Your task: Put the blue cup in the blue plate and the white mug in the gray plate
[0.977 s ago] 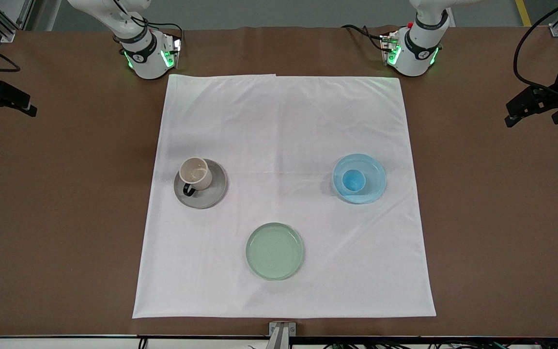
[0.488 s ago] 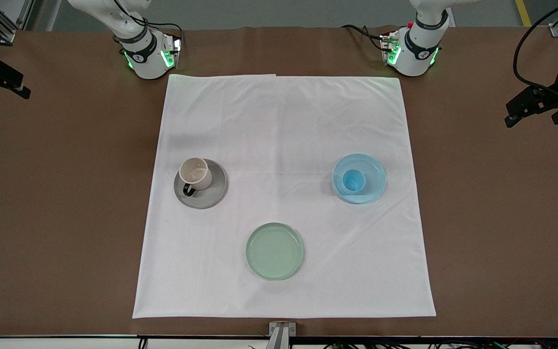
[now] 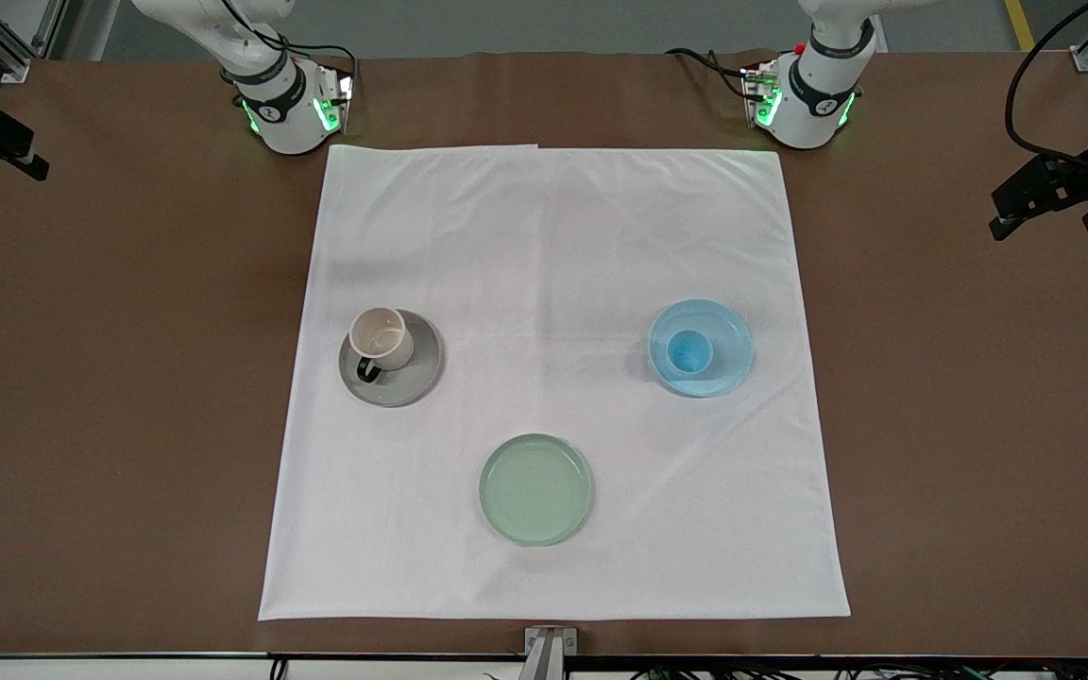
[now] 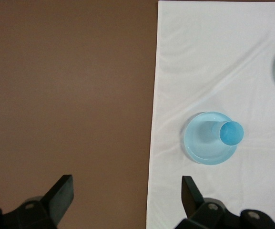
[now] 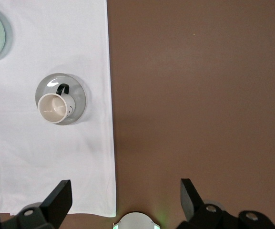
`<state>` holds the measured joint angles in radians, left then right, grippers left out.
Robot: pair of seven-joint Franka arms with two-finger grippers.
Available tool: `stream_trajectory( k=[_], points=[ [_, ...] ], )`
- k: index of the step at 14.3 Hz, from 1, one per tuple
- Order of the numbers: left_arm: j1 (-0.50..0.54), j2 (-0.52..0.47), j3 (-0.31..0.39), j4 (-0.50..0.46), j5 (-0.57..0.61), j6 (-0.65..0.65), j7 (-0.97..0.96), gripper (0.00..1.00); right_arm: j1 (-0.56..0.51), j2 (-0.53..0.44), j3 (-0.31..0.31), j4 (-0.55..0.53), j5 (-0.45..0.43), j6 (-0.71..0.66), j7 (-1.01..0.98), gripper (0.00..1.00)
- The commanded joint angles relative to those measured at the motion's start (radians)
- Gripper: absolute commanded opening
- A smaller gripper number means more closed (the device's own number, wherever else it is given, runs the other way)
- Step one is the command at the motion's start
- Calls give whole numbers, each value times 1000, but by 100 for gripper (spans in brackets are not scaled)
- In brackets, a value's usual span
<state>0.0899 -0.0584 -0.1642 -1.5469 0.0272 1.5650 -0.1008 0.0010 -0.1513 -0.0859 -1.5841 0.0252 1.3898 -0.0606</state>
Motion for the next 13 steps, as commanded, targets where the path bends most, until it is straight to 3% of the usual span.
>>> stream_trajectory(
  k=[1, 13],
  points=[
    [-6, -1, -1, -2, -18, 7, 16, 100, 2, -4, 5, 3, -18, -11, -2, 100],
    [-1, -4, -15, -2, -20, -72, -7, 100, 5, -4, 6, 1, -14, -11, 1, 100]
  ],
)
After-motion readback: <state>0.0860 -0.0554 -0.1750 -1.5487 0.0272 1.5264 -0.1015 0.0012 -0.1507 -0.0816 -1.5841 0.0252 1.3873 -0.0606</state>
